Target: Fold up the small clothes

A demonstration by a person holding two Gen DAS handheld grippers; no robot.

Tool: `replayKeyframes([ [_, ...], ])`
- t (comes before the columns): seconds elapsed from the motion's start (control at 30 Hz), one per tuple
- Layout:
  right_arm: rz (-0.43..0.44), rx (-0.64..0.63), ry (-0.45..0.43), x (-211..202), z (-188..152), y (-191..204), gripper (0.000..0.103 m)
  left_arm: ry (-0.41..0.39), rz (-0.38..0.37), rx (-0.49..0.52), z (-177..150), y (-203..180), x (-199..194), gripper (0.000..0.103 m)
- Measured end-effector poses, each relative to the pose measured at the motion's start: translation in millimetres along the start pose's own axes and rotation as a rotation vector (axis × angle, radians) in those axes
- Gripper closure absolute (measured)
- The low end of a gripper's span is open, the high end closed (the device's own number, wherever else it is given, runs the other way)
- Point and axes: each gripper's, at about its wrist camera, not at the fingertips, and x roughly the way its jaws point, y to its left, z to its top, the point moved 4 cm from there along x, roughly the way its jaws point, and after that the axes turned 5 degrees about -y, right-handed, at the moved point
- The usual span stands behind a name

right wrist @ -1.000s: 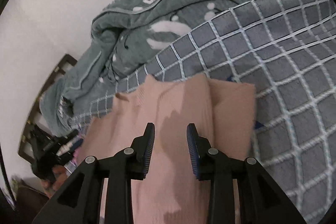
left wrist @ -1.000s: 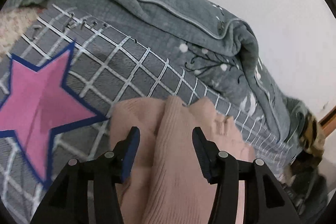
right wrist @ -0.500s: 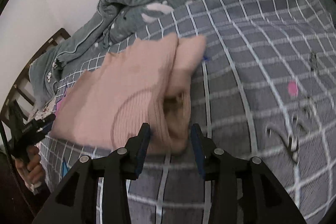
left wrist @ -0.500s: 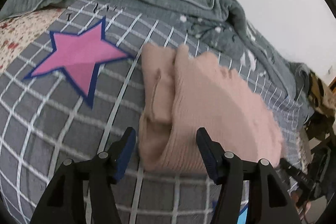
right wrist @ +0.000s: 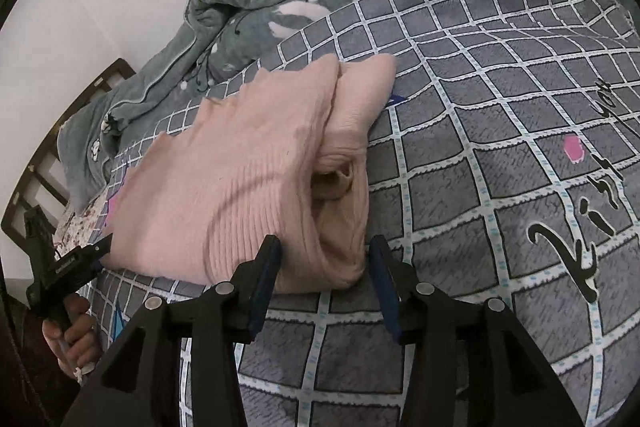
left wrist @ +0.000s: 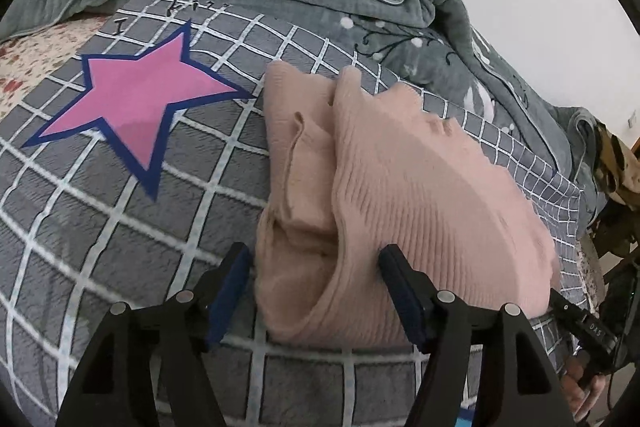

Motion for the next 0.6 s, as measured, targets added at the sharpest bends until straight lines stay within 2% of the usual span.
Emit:
replayKeyframes([
  [0.23, -0.011, -0.001, -0.005, 7, 4, 0, 0.057, -0.054, 0.001, 0.047, -6, -3, 1, 0.036],
  [0.43, -0.031, -0.006, -0.009, 13, 7, 2, 0.057, -0.073, 0.000, 0.048, -6, -3, -1, 0.037],
  [0.5, -0.044, -0.017, -0.006, 14, 8, 3, 0.062, -0.075, -0.010, 0.044, -7, -3, -1, 0.047],
  [0.53, -0.039, -0.017, -0.002, 14, 8, 3, 0.066, -0.074, -0.021, 0.036, -7, -2, -2, 0.056],
  [0.57, -0.023, -0.010, 0.002, 15, 8, 3, 0.076, -0.073, -0.035, 0.022, -7, 0, -2, 0.067],
  [0.6, 0.014, 0.012, 0.007, 15, 8, 0, 0.085, -0.070, -0.045, 0.009, -6, 2, -2, 0.071],
])
